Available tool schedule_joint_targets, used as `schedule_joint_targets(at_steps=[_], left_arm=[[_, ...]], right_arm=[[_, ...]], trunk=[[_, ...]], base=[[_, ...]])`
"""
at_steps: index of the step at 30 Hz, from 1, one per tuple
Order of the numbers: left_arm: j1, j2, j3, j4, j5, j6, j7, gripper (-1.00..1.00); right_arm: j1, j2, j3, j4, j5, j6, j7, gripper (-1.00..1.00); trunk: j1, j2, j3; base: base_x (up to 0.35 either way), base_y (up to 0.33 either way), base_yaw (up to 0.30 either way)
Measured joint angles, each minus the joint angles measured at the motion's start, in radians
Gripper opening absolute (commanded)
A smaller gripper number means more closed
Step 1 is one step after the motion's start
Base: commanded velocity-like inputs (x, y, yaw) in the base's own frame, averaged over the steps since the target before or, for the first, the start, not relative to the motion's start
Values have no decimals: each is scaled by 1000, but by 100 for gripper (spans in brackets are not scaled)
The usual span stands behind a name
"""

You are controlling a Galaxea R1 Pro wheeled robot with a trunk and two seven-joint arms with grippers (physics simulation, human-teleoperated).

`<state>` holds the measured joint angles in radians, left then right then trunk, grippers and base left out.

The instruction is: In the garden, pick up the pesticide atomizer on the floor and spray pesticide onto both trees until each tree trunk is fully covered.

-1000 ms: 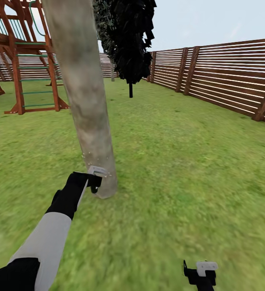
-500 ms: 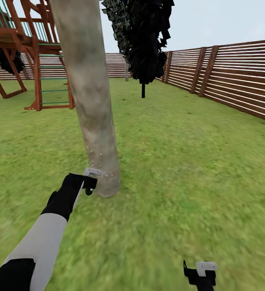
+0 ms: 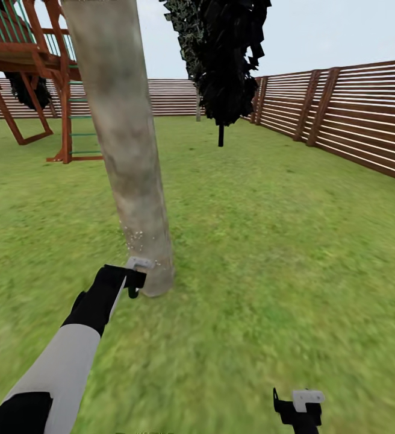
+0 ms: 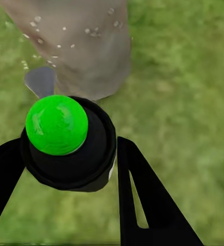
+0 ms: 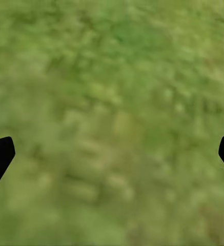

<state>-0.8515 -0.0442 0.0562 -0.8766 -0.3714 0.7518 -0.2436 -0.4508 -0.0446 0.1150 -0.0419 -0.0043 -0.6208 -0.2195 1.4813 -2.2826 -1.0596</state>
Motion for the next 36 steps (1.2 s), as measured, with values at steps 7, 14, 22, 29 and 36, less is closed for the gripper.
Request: schedule_joint_targets(at_steps=[7,14,22,29,36], left_arm=[[11,-3,-1,9,2,0,0,-100],[24,-7,-3,10,6,0,-5,-100],[43,-35,-1,10,6,-1,-14,-100],[89,-30,-1,74,3,-10,-7,-100],[89,-26,2,96,-2,-31,-2,-100]], right_arm=[[0,0,0,0,0,0,0,100],[0,-1,0,0,0,0,0,100],[0,-2,-1,0,0,0,0,100],[0,-1,-1,0,0,0,0,100],[0,-1,-1,0,0,0,0,100]], trunk=[[0,0,0],[0,0,0],[0,0,0],[0,0,0],[0,0,0]], base=[[64,-271,276],[159,-260,90],[56,-268,0],[57,-273,0],[184,-235,53]])
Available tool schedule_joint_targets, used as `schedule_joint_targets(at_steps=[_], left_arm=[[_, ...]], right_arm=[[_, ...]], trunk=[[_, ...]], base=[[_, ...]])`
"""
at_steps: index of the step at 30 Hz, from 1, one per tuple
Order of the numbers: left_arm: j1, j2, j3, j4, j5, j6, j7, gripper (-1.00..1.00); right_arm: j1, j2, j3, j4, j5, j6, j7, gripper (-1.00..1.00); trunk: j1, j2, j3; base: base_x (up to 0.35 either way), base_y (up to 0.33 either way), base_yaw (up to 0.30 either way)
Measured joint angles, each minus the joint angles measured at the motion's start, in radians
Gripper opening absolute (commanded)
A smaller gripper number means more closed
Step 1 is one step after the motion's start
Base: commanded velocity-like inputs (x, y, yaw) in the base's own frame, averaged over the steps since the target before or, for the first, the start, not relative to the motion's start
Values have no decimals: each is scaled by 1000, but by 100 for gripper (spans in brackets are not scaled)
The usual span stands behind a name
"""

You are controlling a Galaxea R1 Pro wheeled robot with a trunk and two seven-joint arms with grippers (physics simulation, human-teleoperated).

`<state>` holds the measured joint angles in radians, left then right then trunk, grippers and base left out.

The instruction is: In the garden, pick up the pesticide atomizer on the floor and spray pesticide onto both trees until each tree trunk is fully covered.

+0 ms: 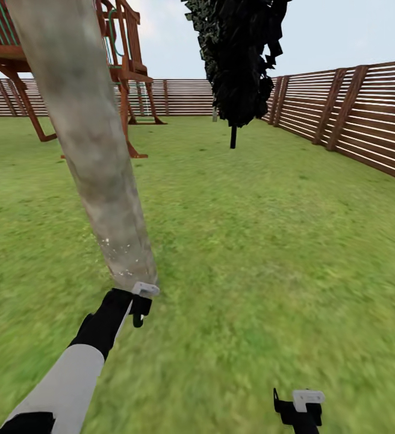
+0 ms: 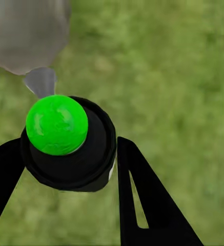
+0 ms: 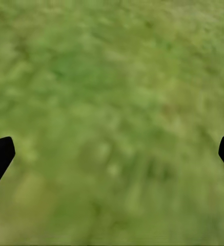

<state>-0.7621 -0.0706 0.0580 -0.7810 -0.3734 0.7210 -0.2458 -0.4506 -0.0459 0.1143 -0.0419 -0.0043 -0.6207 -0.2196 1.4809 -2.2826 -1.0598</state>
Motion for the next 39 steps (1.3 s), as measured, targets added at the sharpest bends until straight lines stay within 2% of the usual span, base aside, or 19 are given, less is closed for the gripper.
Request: schedule_joint_targets(at_steps=[1,3,6,9,12,14,16,18,20,22,24,30,35,39], left_arm=[[0,9,1,2,-4,-1,1,-100],[11,44,2,5,-7,-2,2,-100],[26,56,3,7,0,-4,3,-100],[39,46,43,17,5,-65,6,-100],[41,32,51,53,4,-97,7,-100],[41,32,52,73,0,-116,17,-100],[41,32,53,124,2,-180,79,-100],[40,30,55,170,7,-227,103,-100],[40,28,55,179,19,-235,107,-100],[41,30,53,182,75,-240,108,-100],[41,32,52,184,87,-241,109,-100],[42,32,52,189,91,-241,114,-100],[42,35,52,189,92,-241,157,-100],[42,32,52,192,96,-242,164,-100]], right_arm=[[0,0,0,0,0,0,0,100],[0,0,0,0,0,0,0,100],[0,0,0,0,0,0,0,100],[0,0,1,0,0,0,0,100],[0,0,1,0,0,0,0,100],[0,0,1,0,0,0,0,100],[0,0,0,0,0,0,0,100],[0,0,0,0,0,0,0,100],[0,0,0,0,0,0,0,100],[0,0,0,0,0,0,0,100],[0,0,0,0,0,0,0,100],[0,0,0,0,0,0,-1,100],[0,0,0,0,0,0,0,100],[0,0,0,0,0,0,0,100]], trunk=[[0,0,0],[0,0,-1],[0,0,-2],[0,0,-4],[0,0,-4],[0,0,-4],[0,0,-4],[0,0,-4],[0,0,-4],[0,0,-4],[0,0,-4],[0,0,-4],[0,0,-4],[0,0,-4]], base=[[117,-88,230],[39,-30,251],[9,-6,259],[33,-18,210],[198,-138,33],[230,-163,4],[236,-166,1],[232,-176,0],[198,-209,0],[94,-250,0],[25,-267,0],[3,-273,53],[38,-273,264],[132,-273,277]])
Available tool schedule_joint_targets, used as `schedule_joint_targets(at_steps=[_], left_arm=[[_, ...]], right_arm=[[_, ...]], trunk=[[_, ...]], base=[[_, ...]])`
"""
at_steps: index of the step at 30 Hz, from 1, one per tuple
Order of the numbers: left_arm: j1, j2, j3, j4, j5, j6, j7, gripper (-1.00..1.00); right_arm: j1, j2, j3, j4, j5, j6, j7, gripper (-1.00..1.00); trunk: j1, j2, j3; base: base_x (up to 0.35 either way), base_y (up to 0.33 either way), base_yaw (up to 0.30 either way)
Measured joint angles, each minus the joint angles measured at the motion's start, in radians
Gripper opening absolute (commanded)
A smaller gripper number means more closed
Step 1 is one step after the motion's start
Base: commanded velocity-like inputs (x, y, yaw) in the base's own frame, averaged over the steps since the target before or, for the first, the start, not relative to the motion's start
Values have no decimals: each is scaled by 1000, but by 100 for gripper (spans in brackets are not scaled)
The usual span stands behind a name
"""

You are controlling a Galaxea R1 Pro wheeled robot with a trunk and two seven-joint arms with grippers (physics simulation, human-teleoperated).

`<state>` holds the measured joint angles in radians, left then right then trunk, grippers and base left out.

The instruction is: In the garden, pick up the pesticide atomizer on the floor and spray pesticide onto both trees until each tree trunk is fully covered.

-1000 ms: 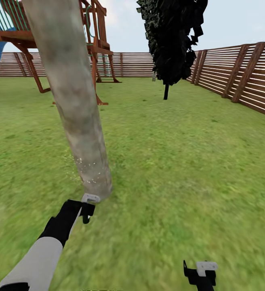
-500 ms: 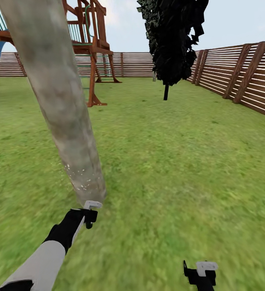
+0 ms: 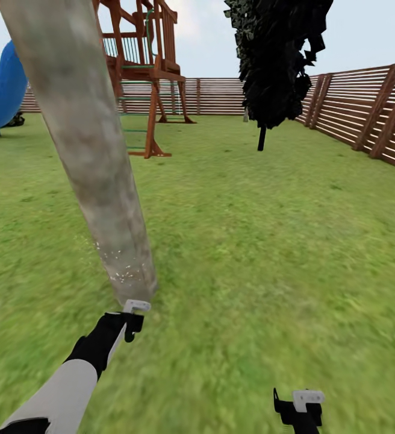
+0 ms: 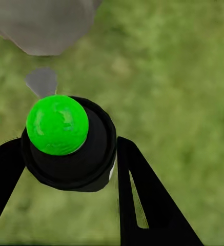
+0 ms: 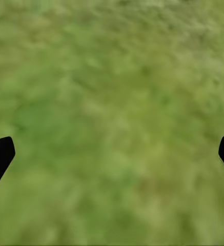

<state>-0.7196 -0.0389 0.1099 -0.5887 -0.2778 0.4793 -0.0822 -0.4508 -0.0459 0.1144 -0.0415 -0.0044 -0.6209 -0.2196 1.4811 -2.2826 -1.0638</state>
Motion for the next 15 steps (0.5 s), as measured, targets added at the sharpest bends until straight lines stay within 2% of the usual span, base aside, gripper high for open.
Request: schedule_joint_targets(at_steps=[5,15], left_arm=[[0,-1,0,18,-1,-24,0,-100],[0,1,1,19,-1,-29,0,-100]], right_arm=[[0,0,1,0,0,0,0,100],[0,1,1,0,0,0,0,100]], trunk=[[0,0,0],[0,0,0]], base=[[138,-272,277],[116,-272,273]])
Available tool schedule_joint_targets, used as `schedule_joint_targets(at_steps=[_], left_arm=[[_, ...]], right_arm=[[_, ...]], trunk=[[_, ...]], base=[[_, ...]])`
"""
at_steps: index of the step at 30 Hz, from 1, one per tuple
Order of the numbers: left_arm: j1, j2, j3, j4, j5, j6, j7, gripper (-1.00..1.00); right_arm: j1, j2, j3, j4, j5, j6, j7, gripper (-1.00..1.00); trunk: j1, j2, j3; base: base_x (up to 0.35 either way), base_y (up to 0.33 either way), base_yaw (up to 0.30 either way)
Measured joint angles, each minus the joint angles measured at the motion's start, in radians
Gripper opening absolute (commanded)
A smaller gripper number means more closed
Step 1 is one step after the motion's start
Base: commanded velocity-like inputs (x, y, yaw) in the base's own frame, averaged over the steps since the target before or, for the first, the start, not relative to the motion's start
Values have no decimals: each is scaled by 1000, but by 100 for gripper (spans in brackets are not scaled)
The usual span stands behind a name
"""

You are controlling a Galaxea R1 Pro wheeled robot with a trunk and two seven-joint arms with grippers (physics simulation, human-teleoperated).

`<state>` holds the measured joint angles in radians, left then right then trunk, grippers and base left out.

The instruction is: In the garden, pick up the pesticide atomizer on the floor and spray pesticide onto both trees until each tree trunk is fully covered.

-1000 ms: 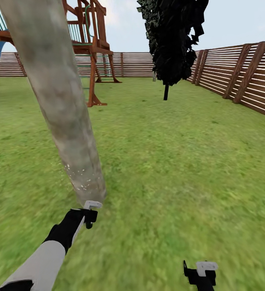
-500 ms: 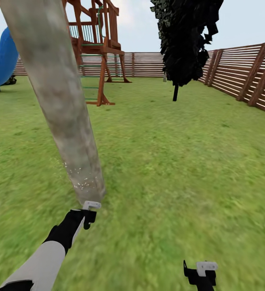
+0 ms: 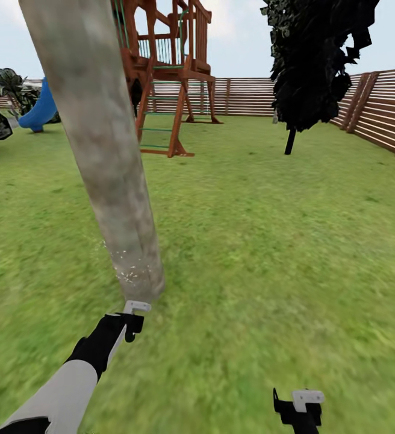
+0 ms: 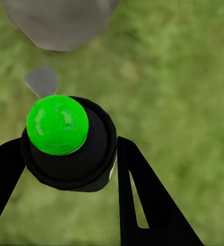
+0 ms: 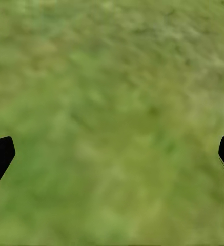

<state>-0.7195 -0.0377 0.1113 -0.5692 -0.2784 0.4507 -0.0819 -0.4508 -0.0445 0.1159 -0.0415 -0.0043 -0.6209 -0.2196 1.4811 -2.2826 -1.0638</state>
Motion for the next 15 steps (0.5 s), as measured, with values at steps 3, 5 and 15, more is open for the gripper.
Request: schedule_joint_targets(at_steps=[3,5,15], left_arm=[[0,0,0,4,0,-1,0,-100],[0,0,-1,4,0,-2,0,-100],[0,-2,-1,4,1,-1,0,-100]], right_arm=[[0,0,0,0,0,0,0,100],[0,0,0,0,0,0,0,100],[0,0,0,0,0,0,0,100]], trunk=[[0,0,0],[0,0,0],[0,0,0]], base=[[39,-273,79],[4,-273,9],[3,-274,109]])
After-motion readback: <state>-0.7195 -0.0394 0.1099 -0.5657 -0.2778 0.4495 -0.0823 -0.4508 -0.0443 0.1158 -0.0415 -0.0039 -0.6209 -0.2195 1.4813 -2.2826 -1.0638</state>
